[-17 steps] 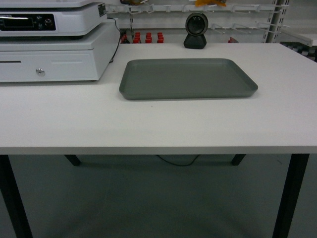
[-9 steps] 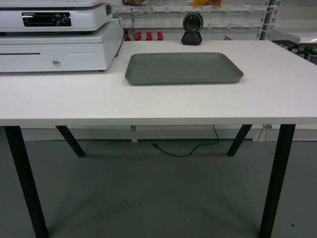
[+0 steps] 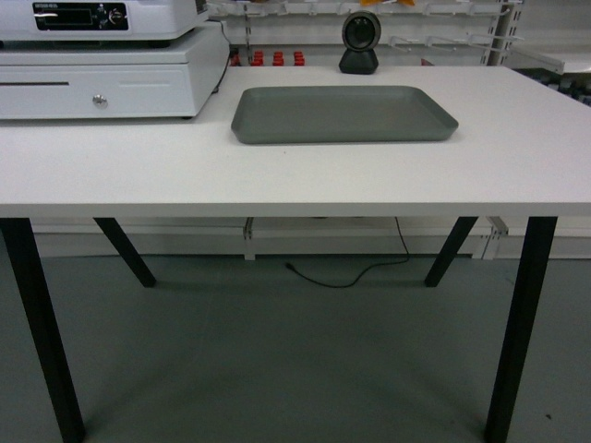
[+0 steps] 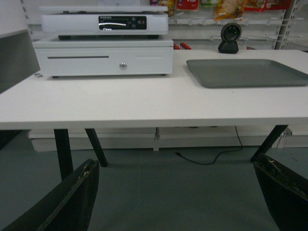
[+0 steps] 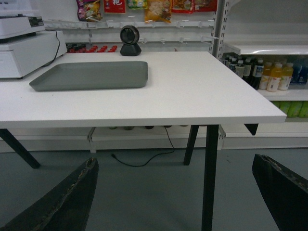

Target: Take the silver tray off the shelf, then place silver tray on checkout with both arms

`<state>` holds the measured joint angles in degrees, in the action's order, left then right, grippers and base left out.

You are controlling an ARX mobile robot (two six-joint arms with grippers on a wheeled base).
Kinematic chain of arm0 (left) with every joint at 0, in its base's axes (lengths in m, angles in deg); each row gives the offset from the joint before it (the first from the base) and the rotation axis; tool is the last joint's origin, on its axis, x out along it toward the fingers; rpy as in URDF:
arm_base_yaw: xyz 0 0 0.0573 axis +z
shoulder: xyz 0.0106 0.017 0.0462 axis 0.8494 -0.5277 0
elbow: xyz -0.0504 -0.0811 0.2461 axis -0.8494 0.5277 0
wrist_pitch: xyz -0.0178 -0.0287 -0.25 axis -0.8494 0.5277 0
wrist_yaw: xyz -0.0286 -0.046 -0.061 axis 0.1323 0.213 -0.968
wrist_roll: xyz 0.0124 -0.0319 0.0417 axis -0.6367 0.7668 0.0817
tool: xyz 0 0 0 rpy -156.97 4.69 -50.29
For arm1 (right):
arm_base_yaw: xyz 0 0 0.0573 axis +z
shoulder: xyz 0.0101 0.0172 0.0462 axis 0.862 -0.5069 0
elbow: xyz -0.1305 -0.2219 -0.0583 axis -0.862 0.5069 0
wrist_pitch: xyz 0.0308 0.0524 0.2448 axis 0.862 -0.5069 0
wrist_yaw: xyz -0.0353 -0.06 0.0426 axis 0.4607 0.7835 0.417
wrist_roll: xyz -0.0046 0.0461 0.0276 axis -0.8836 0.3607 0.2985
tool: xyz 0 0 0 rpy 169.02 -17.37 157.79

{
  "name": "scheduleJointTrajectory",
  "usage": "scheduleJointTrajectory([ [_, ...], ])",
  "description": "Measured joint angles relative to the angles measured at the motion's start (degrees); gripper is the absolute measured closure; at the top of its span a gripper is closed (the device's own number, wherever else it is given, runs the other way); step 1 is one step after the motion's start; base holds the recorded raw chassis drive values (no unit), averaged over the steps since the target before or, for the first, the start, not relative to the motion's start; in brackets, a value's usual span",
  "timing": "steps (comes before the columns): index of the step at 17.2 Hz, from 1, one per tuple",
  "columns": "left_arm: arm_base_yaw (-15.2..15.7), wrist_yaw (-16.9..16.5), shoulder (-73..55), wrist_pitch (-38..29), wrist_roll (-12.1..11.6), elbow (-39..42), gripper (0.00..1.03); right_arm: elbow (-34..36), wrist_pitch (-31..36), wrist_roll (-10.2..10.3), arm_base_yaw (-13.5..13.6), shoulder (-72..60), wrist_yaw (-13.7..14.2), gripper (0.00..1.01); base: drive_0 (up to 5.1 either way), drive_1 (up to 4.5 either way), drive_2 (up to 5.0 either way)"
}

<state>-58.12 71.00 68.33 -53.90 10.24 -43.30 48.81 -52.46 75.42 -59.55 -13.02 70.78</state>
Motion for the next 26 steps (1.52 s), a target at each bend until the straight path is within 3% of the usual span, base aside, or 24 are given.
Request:
scheduleJointTrajectory([
  [26,0.00,0.00,0.00,0.26,-0.20,0.00,0.05,0.00,-0.22,-0.20,0.00,0.02,0.02,0.03,0.0,0.00,0.0],
])
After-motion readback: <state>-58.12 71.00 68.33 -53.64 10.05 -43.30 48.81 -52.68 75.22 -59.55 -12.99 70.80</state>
